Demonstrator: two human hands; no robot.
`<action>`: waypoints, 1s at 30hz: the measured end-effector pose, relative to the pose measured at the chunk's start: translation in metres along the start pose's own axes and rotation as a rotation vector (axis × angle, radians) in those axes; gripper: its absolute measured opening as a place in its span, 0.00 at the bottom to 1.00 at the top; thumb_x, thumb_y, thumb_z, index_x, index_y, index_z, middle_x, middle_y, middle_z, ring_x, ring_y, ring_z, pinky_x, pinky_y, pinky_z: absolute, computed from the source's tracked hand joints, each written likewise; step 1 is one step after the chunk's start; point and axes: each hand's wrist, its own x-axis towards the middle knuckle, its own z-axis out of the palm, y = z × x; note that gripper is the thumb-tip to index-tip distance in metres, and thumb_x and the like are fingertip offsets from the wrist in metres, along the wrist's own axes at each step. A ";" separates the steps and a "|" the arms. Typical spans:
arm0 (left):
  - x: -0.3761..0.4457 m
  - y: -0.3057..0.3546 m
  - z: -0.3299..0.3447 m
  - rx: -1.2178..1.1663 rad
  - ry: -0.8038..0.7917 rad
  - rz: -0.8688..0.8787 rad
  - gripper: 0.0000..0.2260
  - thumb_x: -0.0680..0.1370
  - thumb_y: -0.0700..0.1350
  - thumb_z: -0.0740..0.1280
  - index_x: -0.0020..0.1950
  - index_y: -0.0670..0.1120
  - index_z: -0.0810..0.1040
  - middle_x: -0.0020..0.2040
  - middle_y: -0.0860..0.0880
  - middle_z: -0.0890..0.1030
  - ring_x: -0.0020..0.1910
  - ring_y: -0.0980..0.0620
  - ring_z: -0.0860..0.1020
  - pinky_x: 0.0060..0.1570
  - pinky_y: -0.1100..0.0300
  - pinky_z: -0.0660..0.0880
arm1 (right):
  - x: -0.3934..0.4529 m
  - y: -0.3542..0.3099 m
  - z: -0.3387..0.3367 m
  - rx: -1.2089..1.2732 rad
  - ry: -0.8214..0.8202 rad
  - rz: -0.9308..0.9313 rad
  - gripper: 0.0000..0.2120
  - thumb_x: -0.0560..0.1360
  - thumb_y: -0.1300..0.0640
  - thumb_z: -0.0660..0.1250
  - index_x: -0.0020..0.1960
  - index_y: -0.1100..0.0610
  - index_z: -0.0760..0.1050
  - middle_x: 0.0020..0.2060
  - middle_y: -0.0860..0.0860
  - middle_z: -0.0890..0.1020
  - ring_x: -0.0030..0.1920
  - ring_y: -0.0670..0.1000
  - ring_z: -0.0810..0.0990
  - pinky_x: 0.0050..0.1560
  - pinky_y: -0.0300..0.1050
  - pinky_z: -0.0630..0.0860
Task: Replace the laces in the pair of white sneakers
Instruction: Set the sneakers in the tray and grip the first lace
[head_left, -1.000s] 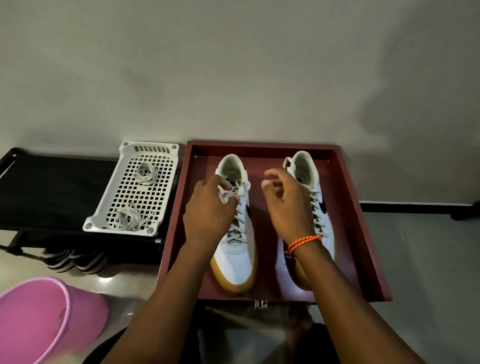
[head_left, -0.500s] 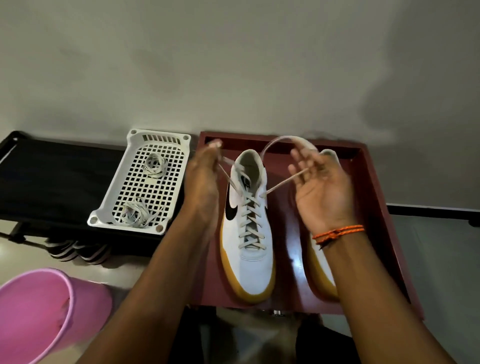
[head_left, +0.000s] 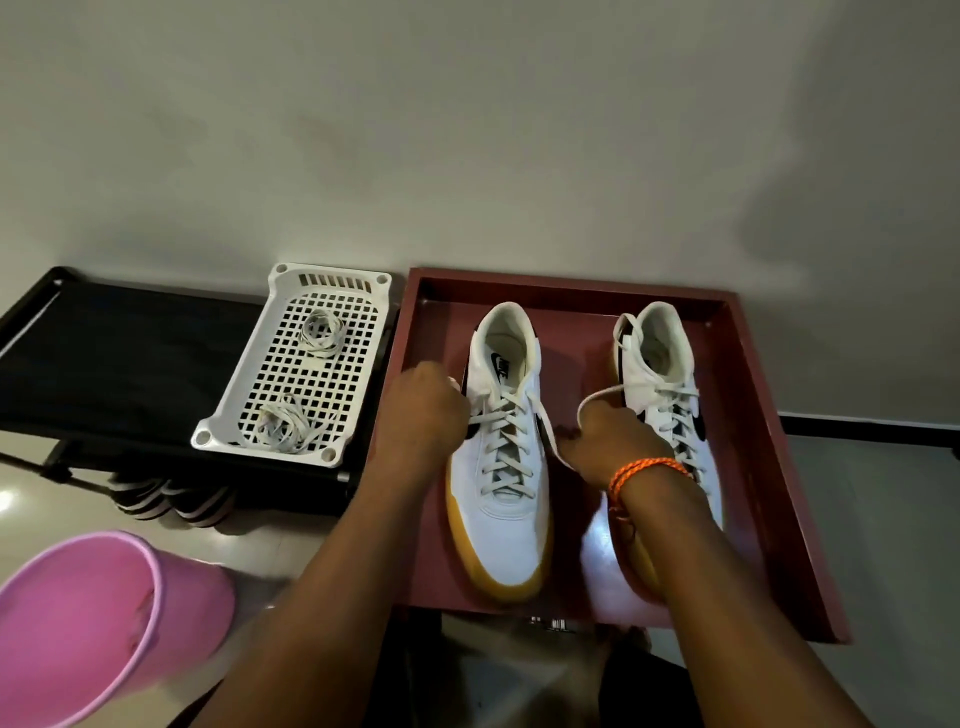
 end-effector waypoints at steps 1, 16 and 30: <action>-0.001 -0.002 -0.001 0.072 0.041 -0.002 0.11 0.80 0.43 0.66 0.39 0.41 0.76 0.39 0.44 0.78 0.42 0.38 0.79 0.41 0.51 0.71 | -0.005 -0.004 0.001 -0.092 -0.014 0.024 0.13 0.81 0.47 0.67 0.55 0.57 0.76 0.51 0.57 0.80 0.54 0.62 0.81 0.54 0.50 0.76; -0.009 -0.007 0.000 -0.211 -0.154 0.356 0.21 0.74 0.48 0.80 0.63 0.60 0.78 0.62 0.50 0.68 0.58 0.52 0.76 0.60 0.53 0.78 | 0.016 -0.028 0.023 0.358 0.387 -0.460 0.09 0.79 0.55 0.71 0.58 0.53 0.85 0.51 0.46 0.71 0.49 0.49 0.77 0.53 0.49 0.80; 0.004 -0.002 -0.010 -0.125 -0.150 0.374 0.26 0.65 0.53 0.85 0.59 0.56 0.77 0.53 0.55 0.72 0.45 0.56 0.76 0.48 0.54 0.77 | 0.022 -0.022 0.027 0.718 0.415 -0.441 0.06 0.73 0.56 0.73 0.38 0.49 0.82 0.65 0.44 0.71 0.66 0.44 0.72 0.67 0.48 0.74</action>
